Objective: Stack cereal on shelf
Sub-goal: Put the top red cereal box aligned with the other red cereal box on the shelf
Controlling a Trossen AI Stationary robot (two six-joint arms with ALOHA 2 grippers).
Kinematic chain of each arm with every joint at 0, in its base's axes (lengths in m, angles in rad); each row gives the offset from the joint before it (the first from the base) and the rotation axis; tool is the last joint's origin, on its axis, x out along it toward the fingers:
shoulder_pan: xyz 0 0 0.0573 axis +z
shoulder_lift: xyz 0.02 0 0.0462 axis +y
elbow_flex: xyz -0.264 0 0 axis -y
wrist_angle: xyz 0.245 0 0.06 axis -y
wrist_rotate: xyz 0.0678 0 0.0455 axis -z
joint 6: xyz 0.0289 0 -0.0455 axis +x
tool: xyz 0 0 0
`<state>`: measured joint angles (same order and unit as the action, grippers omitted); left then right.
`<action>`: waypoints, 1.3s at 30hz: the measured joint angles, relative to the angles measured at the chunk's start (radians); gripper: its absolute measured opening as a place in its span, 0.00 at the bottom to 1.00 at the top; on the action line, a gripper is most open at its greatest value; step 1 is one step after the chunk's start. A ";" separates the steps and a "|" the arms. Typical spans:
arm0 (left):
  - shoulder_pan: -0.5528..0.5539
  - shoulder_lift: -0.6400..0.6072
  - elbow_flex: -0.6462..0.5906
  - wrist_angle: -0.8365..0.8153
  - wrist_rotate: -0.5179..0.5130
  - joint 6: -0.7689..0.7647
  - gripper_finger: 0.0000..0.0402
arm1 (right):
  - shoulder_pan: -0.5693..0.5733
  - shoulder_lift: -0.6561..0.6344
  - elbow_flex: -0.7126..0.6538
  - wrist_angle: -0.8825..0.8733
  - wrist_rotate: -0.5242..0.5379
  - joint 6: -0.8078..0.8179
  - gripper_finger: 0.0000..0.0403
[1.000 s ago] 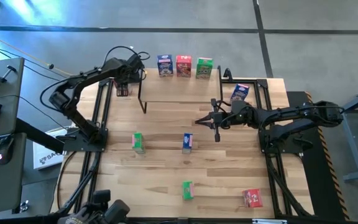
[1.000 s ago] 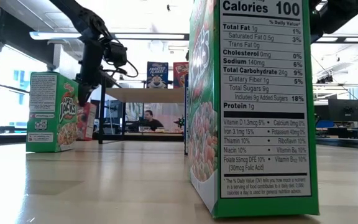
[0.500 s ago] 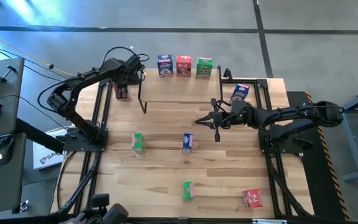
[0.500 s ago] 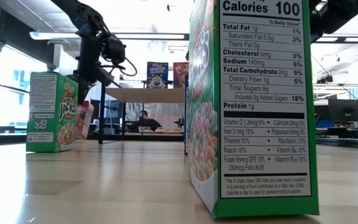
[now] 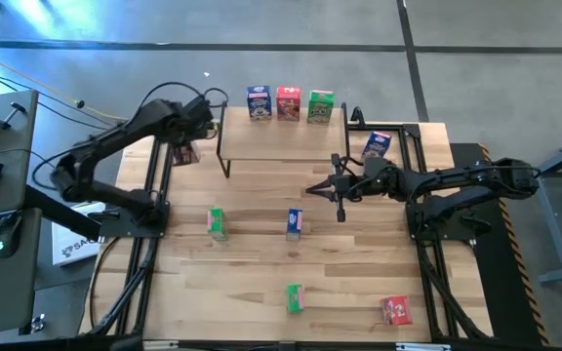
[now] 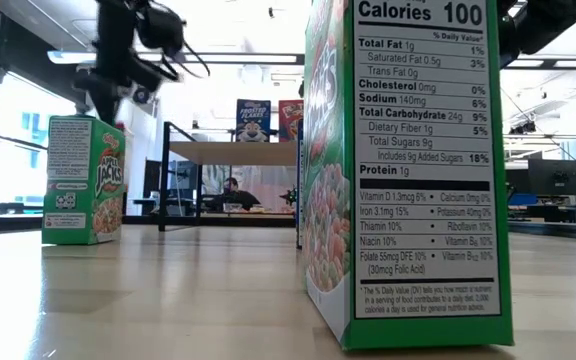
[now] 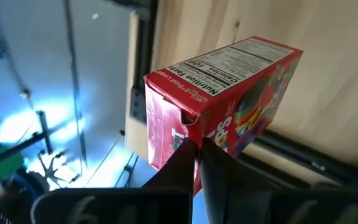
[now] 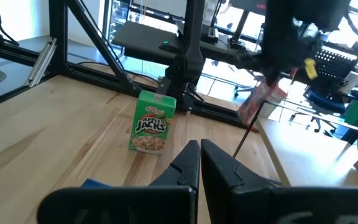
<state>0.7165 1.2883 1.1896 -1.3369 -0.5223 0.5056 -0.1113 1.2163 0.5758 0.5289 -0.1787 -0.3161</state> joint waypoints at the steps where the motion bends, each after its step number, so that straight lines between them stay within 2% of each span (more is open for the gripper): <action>1: -0.017 -0.028 0.000 -0.025 -0.016 -0.031 0.00 | 0.000 0.000 0.000 0.001 0.000 0.000 0.00; 5: -0.085 -0.131 0.008 -0.132 -0.087 -0.165 0.00 | 0.000 0.000 0.000 0.007 0.000 0.002 0.00; 10: -0.148 -0.217 0.089 -0.235 -0.136 -0.328 0.00 | 0.000 0.000 0.000 0.014 0.000 0.004 0.00; 14: -0.190 -0.243 0.205 -0.237 -0.140 -0.374 0.00 | 0.000 0.000 0.000 0.024 0.000 0.013 0.00; 19: -0.249 -0.217 0.410 -0.234 -0.173 -0.405 0.00 | 0.000 0.000 0.000 0.029 0.000 0.021 0.00; 24: -0.311 -0.148 0.583 -0.177 -0.180 -0.424 0.00 | 0.000 0.000 0.000 0.029 0.000 0.021 0.00; 27: -0.347 -0.085 0.623 -0.095 -0.125 -0.435 0.00 | 0.000 0.000 0.000 0.029 0.000 0.021 0.00; 32: -0.405 0.091 0.656 -0.016 -0.043 -0.434 0.00 | 0.000 0.000 0.000 0.029 0.000 0.020 0.00; 39: -0.467 0.344 0.743 0.039 -0.048 -0.402 0.00 | 0.000 0.000 0.000 0.025 0.000 0.020 0.00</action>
<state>0.2495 1.6321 1.9325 -1.2975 -0.5702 0.1032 -0.1112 1.2163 0.5758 0.5536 -0.1783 -0.2966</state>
